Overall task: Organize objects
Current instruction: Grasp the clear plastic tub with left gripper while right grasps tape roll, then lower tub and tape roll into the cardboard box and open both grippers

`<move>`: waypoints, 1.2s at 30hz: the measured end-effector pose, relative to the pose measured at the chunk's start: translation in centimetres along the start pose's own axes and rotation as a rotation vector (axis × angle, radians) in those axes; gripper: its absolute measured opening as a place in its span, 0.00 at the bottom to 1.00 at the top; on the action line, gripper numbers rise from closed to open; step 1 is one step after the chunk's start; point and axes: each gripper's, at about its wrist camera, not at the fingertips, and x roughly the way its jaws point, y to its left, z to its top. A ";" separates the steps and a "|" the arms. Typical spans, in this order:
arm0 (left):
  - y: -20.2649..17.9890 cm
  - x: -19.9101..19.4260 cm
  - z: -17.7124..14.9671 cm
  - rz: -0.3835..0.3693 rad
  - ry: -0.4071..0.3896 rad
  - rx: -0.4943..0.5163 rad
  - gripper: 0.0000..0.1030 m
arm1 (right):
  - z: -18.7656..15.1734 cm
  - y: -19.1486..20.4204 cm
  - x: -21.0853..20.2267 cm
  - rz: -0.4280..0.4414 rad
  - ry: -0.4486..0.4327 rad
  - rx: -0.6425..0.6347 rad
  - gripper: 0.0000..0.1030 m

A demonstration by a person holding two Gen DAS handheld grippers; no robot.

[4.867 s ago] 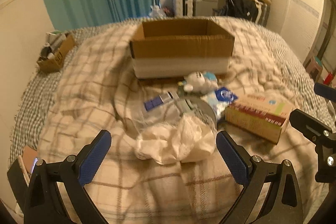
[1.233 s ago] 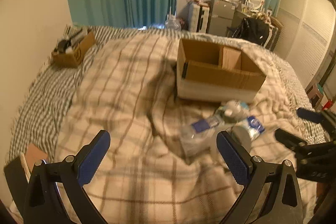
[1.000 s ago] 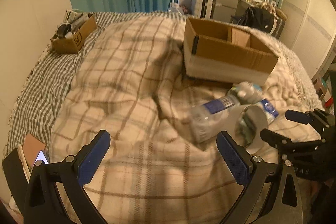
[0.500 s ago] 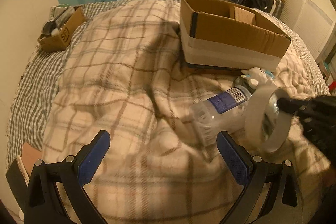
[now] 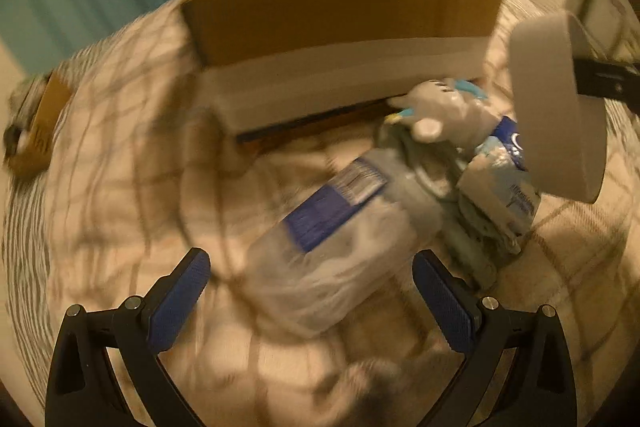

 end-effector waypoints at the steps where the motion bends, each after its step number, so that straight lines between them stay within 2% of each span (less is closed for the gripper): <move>1: -0.4 0.2 0.2 -0.001 -0.005 0.034 1.00 | -0.1 -0.1 0.2 0.001 0.003 -0.002 0.05; 3: -1.5 1.1 0.8 0.007 -0.015 0.111 1.00 | 0.0 -0.4 0.7 0.002 0.010 0.001 0.05; 6: -2.4 2.3 1.2 0.017 -0.004 0.170 1.00 | 0.1 -0.8 1.4 0.002 0.022 0.011 0.05; 8: -2.2 2.3 1.1 -0.021 -0.001 0.167 0.91 | 0.0 -1.0 1.6 0.005 0.027 0.016 0.05; 9: -2.0 2.1 1.0 -0.047 0.003 0.160 0.78 | -0.1 -1.1 1.7 0.005 0.029 0.017 0.05; 10: -1.9 1.9 1.0 -0.074 0.008 0.149 0.74 | -0.1 -1.1 1.6 0.005 0.029 0.018 0.05; 13: -1.6 1.2 0.6 -0.060 0.014 0.139 0.72 | -0.2 -0.6 0.9 0.000 0.019 0.014 0.05; 17: -0.7 -1.0 0.6 -0.045 0.015 0.082 0.68 | -0.2 0.2 -1.3 0.010 -0.019 0.006 0.05; 23: 0.8 -7.1 1.3 -0.112 -0.056 -0.016 0.64 | -0.1 0.8 -5.6 -0.022 -0.085 0.003 0.05; 27: 0.8 -11.2 1.3 -0.092 -0.126 -0.065 0.64 | -0.1 1.9 -9.1 -0.026 -0.148 -0.008 0.05; 30: 1.7 -13.3 1.7 -0.079 -0.140 -0.141 0.64 | 0.0 2.9 -11.6 -0.041 -0.190 -0.034 0.05; 32: 2.5 -14.6 2.2 -0.096 -0.143 -0.191 0.64 | 0.4 3.4 -13.0 -0.045 -0.212 -0.045 0.05; 36: 3.7 -17.4 3.7 -0.081 -0.194 -0.225 0.64 | 1.6 4.0 -15.9 -0.049 -0.264 -0.069 0.05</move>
